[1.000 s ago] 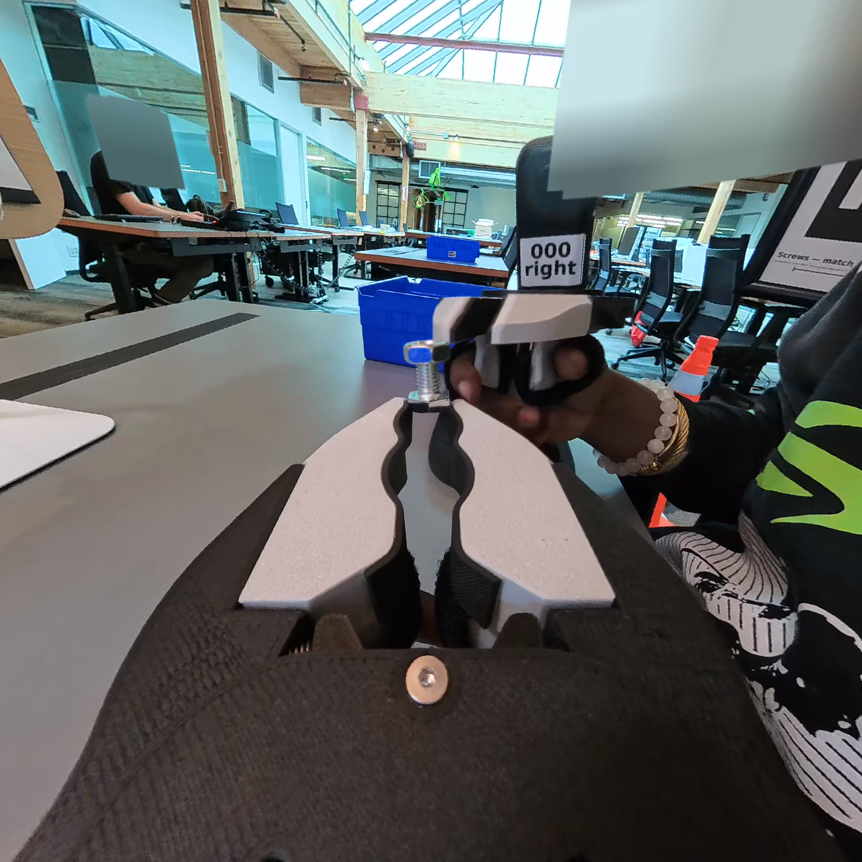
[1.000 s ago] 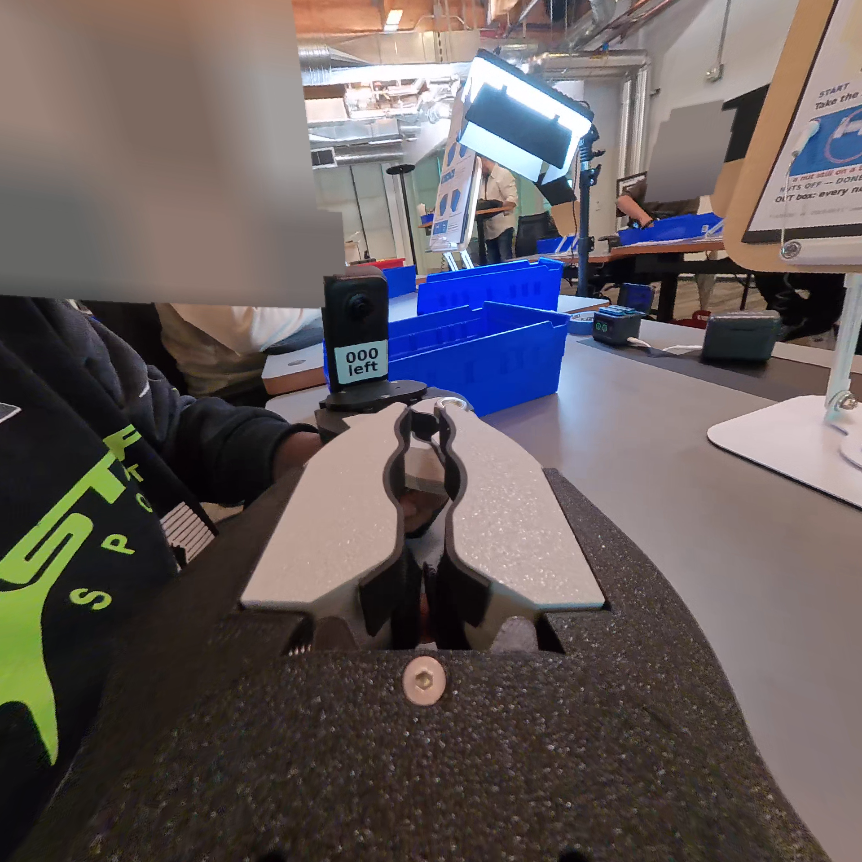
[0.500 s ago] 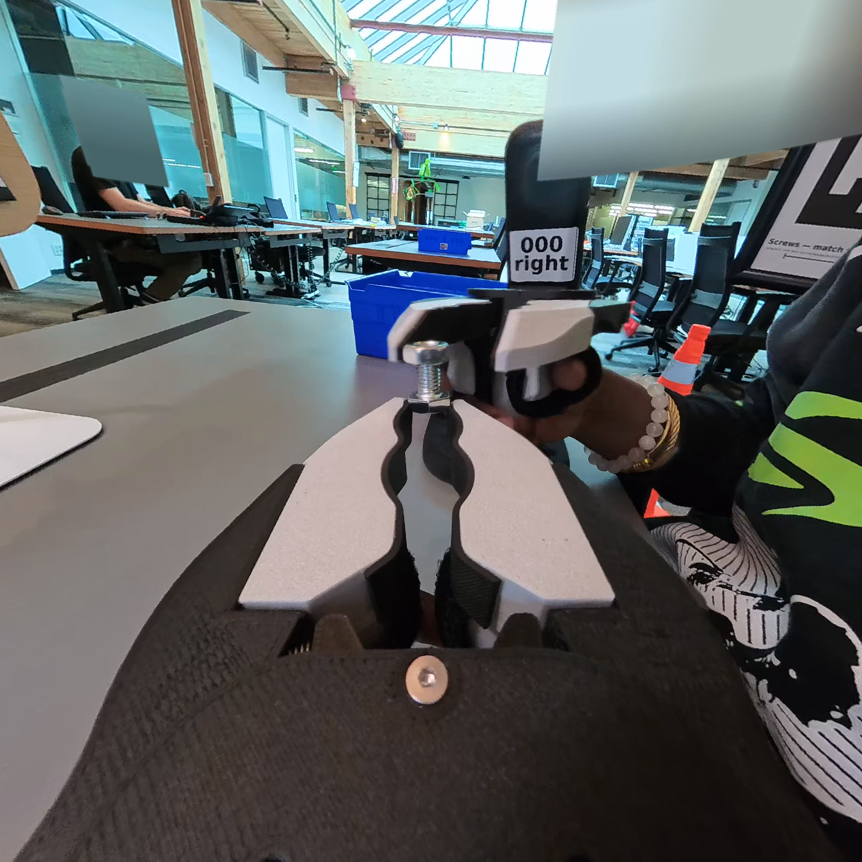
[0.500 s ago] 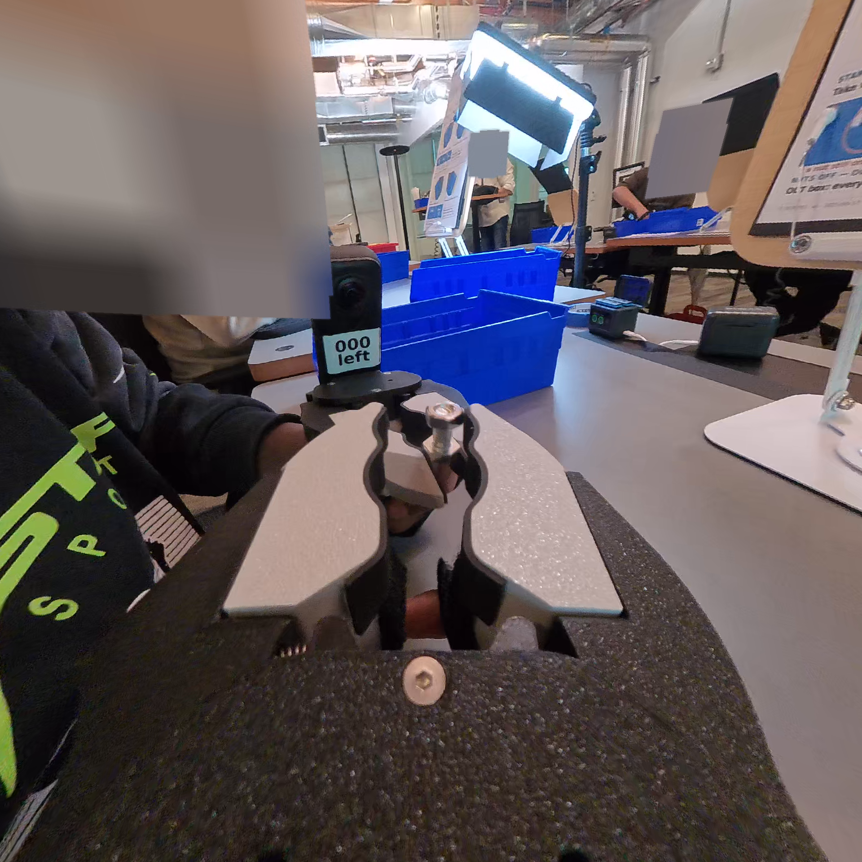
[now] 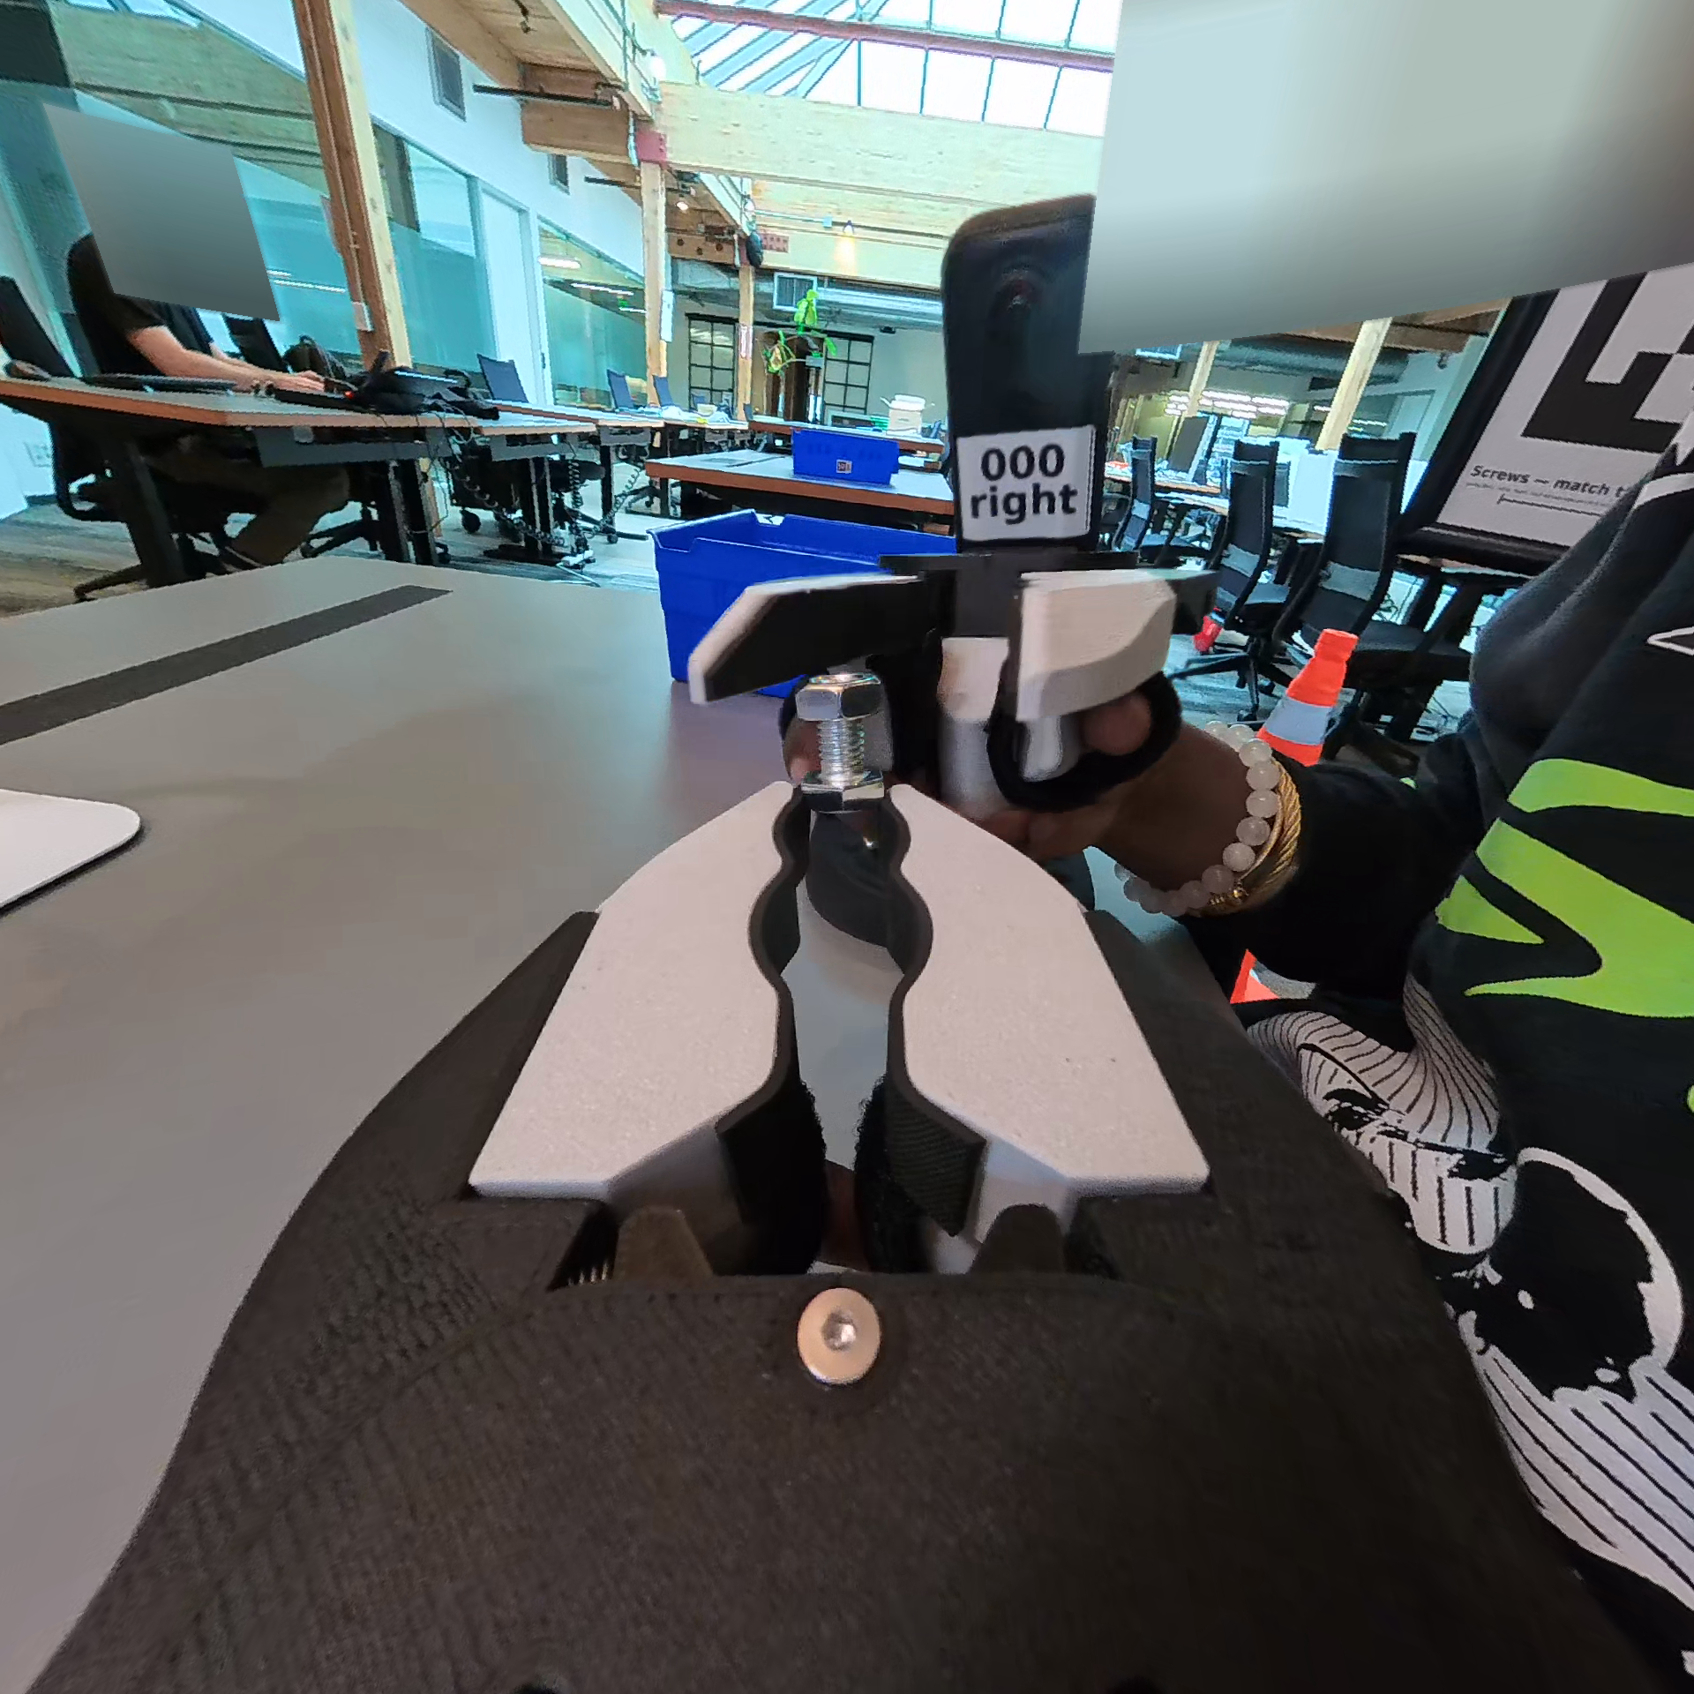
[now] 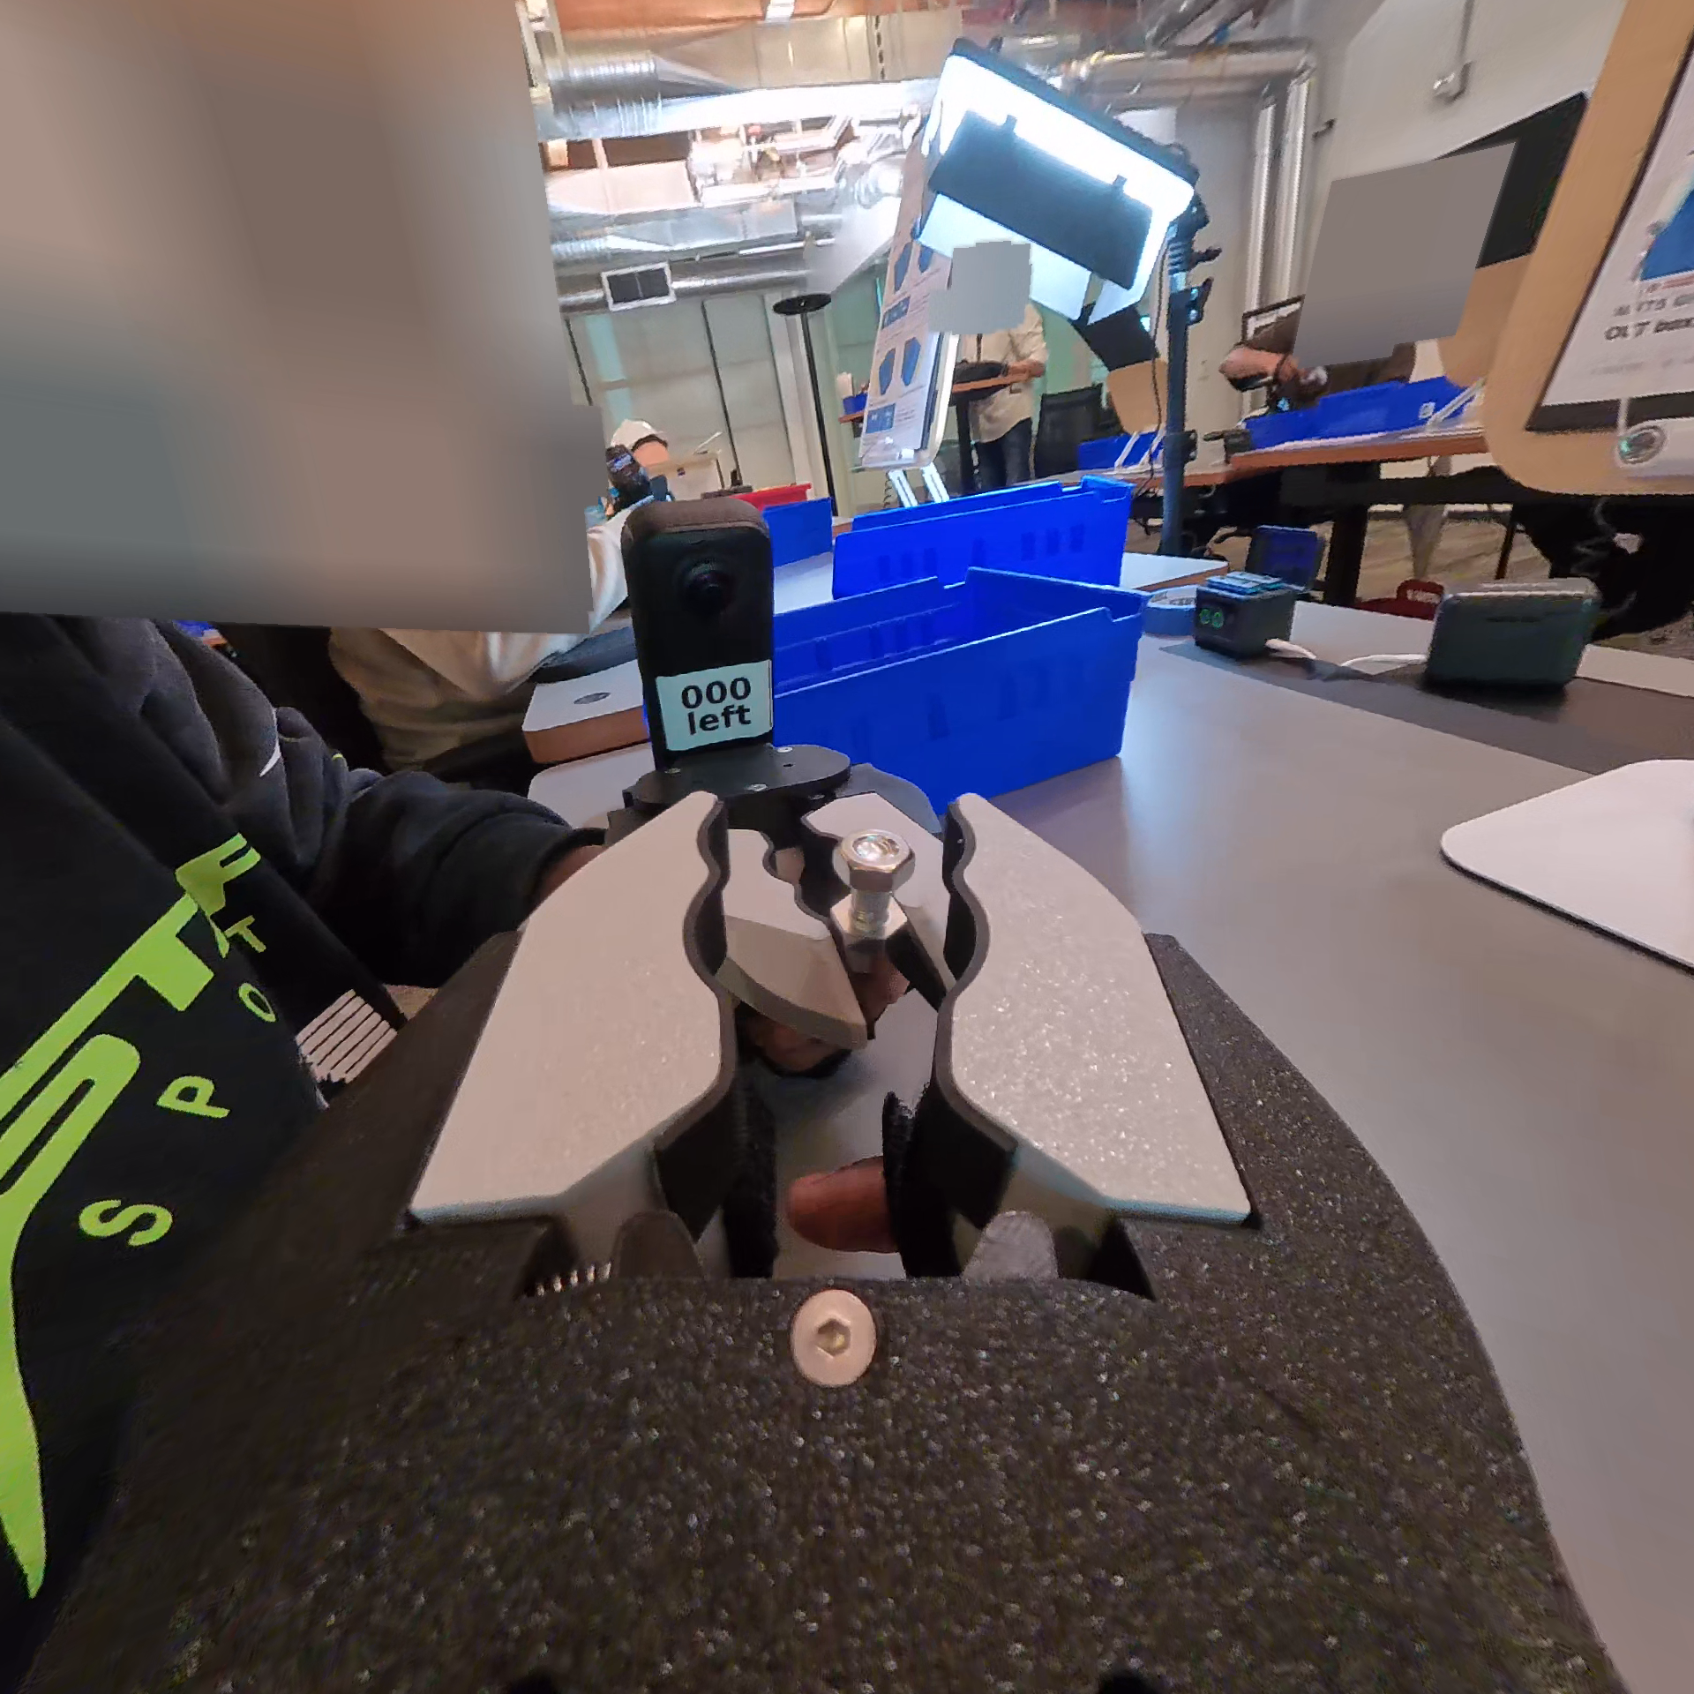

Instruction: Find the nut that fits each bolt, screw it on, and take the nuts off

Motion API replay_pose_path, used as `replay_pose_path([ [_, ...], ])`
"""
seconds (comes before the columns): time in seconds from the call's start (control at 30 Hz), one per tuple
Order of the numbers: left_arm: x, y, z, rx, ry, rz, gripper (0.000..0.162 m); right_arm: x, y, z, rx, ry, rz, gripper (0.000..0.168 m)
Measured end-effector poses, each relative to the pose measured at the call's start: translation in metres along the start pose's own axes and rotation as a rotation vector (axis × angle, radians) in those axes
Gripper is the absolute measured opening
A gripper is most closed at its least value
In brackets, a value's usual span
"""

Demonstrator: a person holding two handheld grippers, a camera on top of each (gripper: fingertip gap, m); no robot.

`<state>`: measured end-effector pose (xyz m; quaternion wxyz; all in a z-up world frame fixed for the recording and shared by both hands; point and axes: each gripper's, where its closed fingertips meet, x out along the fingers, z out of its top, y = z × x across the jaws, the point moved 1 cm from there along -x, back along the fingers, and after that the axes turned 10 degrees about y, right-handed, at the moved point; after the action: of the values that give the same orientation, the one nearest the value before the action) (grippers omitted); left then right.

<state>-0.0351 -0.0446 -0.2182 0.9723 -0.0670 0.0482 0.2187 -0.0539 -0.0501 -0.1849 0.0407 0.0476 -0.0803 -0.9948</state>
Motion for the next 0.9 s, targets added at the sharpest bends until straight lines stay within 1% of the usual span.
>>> replay_pose_path([
  [0.13, -0.002, 0.003, 0.001, 0.002, -0.006, 0.023, 0.014, -0.006, -0.002, -0.001, -0.005, 0.015, -0.018, 0.033],
  [0.23, -0.003, 0.005, 0.004, -0.017, -0.023, 0.021, 0.014, -0.018, -0.005, 0.001, -0.006, -0.012, -0.027, 0.015],
  [0.27, -0.004, 0.005, 0.003, -0.026, -0.022, 0.02, 0.014, -0.021, -0.004, 0.002, -0.001, -0.028, -0.021, 0.013],
  [0.33, -0.004, 0.005, 0.003, -0.029, -0.024, 0.014, 0.014, -0.022, -0.006, 0.003, 0.015, -0.046, -0.026, 0.014],
  [0.37, -0.003, 0.004, 0.003, -0.023, -0.023, 0.011, 0.014, -0.02, -0.007, 0.003, 0.018, -0.048, -0.025, 0.017],
  [0.47, -0.002, 0.002, 0.002, -0.008, -0.014, 0.006, 0.014, -0.01, -0.006, 0.0, 0.023, -0.032, -0.015, 0.034],
  [0.53, -0.002, 0.0, 0.002, -0.009, -0.012, -0.004, 0.014, -0.004, -0.004, -0.002, 0.019, -0.012, 0.001, 0.037],
  [0.63, -0.001, -0.001, 0.002, -0.005, -0.009, -0.013, 0.014, 0.001, -0.001, -0.004, 0.013, 0.014, 0.022, 0.038],
  [0.73, -0.002, 0.001, 0.002, -0.004, -0.01, 0.003, 0.014, -0.003, -0.001, -0.004, -0.001, 0.026, 0.015, 0.033],
  [0.83, -0.004, 0.003, 0.004, -0.009, -0.02, 0.008, 0.014, -0.012, -0.006, -0.003, -0.027, 0.021, -0.029, 0.021],
  [0.9, -0.005, 0.004, 0.005, -0.016, -0.024, 0.014, 0.014, -0.017, -0.005, -0.001, -0.032, 0.004, -0.019, 0.012],
])
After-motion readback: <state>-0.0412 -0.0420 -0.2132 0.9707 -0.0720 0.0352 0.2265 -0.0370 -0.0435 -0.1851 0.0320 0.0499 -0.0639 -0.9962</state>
